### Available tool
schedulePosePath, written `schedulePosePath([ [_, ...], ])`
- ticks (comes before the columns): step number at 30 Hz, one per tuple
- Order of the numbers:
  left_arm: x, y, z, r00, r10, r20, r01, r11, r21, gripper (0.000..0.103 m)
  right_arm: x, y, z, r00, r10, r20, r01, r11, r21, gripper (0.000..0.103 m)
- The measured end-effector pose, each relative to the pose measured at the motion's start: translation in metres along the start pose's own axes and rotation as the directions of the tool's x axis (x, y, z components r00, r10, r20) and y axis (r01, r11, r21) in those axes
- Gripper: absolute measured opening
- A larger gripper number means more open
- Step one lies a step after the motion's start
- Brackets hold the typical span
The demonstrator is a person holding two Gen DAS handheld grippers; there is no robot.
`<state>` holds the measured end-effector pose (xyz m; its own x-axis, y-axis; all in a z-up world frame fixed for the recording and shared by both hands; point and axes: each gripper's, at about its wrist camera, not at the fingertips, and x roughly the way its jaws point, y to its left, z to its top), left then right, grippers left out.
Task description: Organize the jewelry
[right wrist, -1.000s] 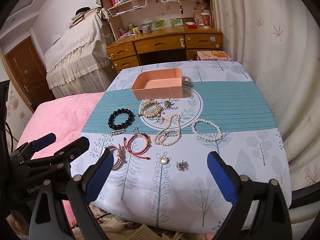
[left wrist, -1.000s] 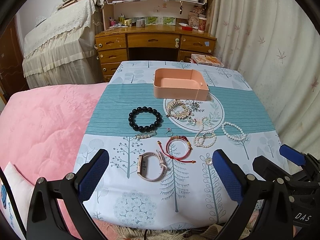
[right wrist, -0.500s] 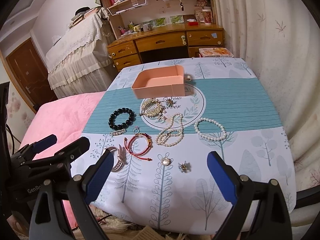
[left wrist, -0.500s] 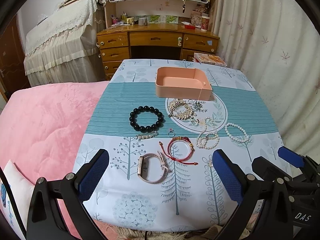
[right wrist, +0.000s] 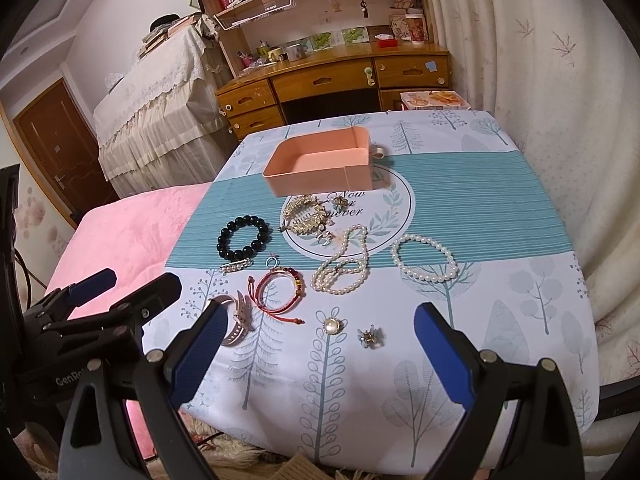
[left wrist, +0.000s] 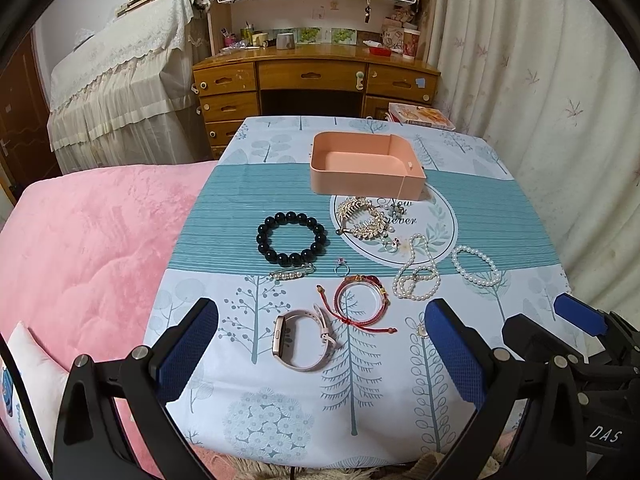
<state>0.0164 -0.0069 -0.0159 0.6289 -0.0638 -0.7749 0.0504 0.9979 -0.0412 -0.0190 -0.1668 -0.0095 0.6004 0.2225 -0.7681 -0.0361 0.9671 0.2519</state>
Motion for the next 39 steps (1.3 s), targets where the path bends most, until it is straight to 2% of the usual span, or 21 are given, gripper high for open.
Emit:
schedulePosePath([
  [7,0.008,0.0,0.001,1.0,-0.01,-0.023,0.01,1.0,-0.003,0.102,0.009,-0.002,0.001,1.0,0.014,-0.017,-0.015,1.0,-0.007,0.095],
  [10,0.007,0.002,0.004,0.999,-0.027,-0.018,0.026,1.0,-0.006,0.102,0.013,-0.002,0.003,0.999,0.023,-0.031,-0.024,1.0,-0.018,0.085],
  [16,0.006,0.006,0.012,1.0,0.015,0.023,-0.015,1.0,-0.006,0.102,0.018,-0.002,0.006,0.998,0.042,-0.054,-0.043,0.999,-0.018,0.077],
  [20,0.009,0.008,0.019,0.999,-0.052,0.005,0.052,0.998,0.024,0.102,0.019,-0.002,0.013,0.998,0.042,-0.046,-0.044,0.999,-0.03,0.077],
  [24,0.013,0.018,0.036,0.994,-0.096,-0.055,0.098,0.995,0.03,0.102,0.022,-0.003,0.026,0.998,0.033,-0.044,-0.036,0.998,-0.051,0.077],
  [27,0.017,0.032,0.05,0.99,-0.127,-0.067,0.128,0.992,0.016,0.102,0.026,-0.006,0.043,0.998,0.039,-0.046,-0.041,0.997,-0.06,0.073],
  [28,0.018,0.036,0.054,0.99,-0.127,-0.066,0.128,0.992,0.012,0.102,0.028,-0.007,0.05,0.998,0.037,-0.046,-0.039,0.997,-0.059,0.071],
  [34,0.045,0.061,0.083,0.997,-0.009,-0.078,0.009,1.0,0.002,0.102,0.058,-0.013,0.098,0.996,0.059,-0.074,-0.06,0.998,-0.019,0.069],
  [36,0.067,0.07,0.09,0.995,-0.01,-0.102,0.008,1.0,-0.016,0.102,0.078,-0.015,0.112,0.992,0.068,-0.105,-0.067,0.998,0.008,0.067],
  [39,0.104,0.084,0.091,0.984,-0.016,-0.178,0.004,0.997,-0.072,0.102,0.125,-0.022,0.126,0.979,0.071,-0.19,-0.06,0.996,0.064,0.054],
])
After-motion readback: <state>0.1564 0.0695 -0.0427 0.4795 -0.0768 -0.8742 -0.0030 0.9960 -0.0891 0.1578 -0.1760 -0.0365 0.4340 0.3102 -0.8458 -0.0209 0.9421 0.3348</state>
